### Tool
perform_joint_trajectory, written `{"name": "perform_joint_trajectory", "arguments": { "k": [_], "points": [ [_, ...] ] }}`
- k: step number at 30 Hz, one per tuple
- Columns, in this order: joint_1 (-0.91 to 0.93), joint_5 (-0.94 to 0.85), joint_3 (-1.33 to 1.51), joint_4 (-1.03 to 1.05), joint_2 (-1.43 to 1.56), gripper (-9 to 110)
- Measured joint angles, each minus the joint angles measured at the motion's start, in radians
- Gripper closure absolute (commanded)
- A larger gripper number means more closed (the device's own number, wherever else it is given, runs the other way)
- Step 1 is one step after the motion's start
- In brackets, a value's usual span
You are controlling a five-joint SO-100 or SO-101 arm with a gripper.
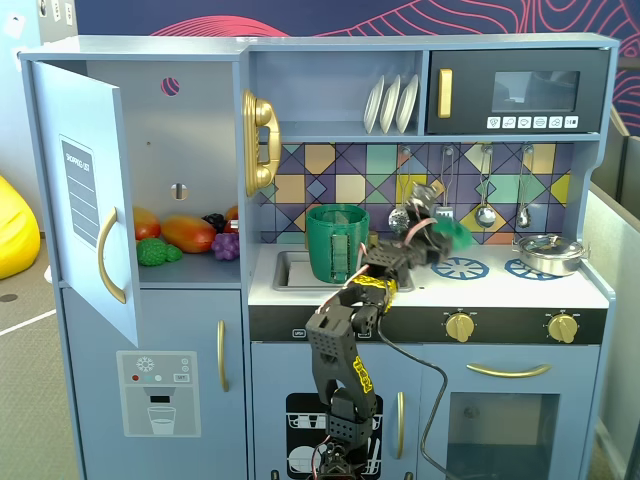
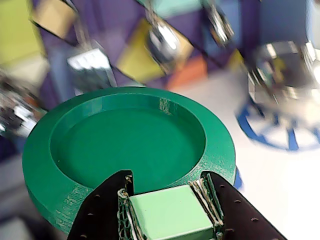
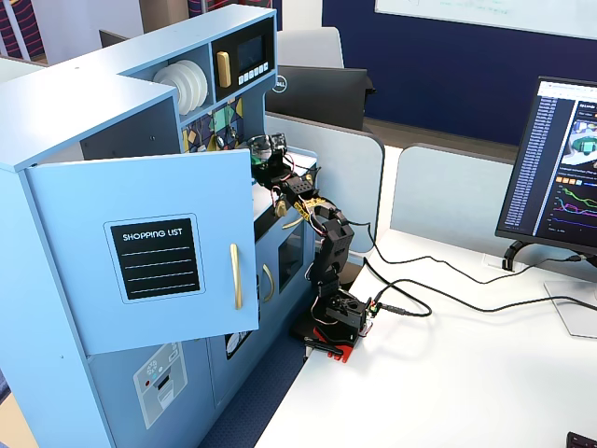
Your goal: Pick up the lid from the counter and put it on the green recipient
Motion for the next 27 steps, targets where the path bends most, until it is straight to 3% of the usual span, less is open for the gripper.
{"name": "perform_joint_trajectory", "arguments": {
  "k": [16, 27],
  "points": [
    [-0.275, -0.074, -0.282, 0.291, 0.094, 102],
    [-0.428, -0.124, -0.282, 0.311, 0.084, 102]
  ]
}}
